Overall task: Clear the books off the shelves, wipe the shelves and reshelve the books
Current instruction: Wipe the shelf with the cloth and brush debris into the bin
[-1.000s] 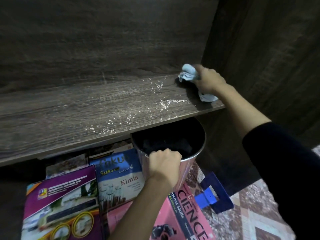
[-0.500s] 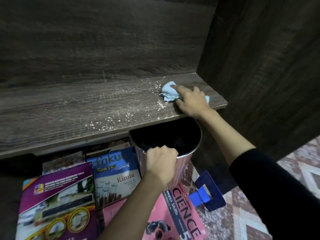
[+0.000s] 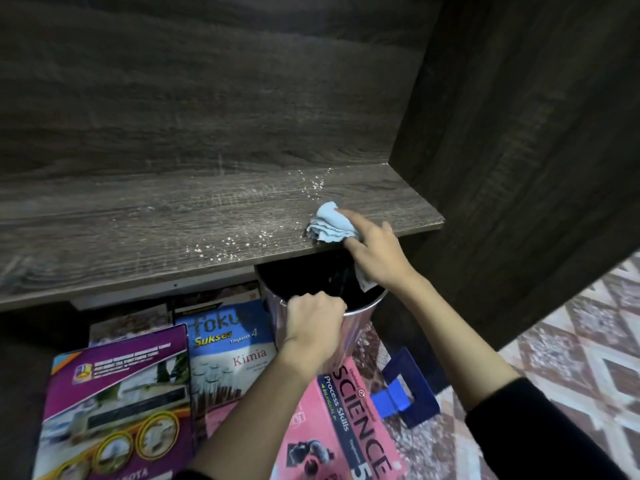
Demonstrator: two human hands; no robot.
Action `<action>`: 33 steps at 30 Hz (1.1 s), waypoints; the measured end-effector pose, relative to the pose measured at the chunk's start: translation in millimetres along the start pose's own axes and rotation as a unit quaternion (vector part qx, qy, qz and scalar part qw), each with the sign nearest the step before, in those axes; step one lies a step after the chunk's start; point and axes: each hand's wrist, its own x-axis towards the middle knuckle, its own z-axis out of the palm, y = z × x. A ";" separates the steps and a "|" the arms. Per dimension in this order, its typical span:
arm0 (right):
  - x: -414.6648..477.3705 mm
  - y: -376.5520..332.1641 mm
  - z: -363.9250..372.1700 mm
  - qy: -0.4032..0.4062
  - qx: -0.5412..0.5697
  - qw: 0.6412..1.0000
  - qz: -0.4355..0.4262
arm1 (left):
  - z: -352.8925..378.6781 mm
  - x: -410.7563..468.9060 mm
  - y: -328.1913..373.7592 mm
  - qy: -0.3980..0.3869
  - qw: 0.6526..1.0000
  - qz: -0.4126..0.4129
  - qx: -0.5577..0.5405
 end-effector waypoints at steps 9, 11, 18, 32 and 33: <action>43.6 26.2 -30.9 0.024 -0.111 0.986 0.121 | -0.8 -3.0 -5.4 -0.009 1.000 0.008 -0.002; 57.3 25.5 -17.3 0.003 -0.182 0.969 0.164 | -2.3 -4.2 -5.6 -0.007 1.000 0.012 -0.002; 106.8 6.9 3.0 -0.010 -0.194 0.967 0.167 | -5.4 -6.1 -9.1 -0.010 1.000 0.013 -0.008; 146.8 11.2 -2.6 -0.052 -0.078 0.990 0.108 | 0.3 2.7 -25.2 -0.049 0.999 -0.014 0.001; 146.5 9.0 -4.5 -0.062 -0.054 0.991 0.102 | 0.8 3.3 -25.5 -0.052 0.999 -0.018 0.001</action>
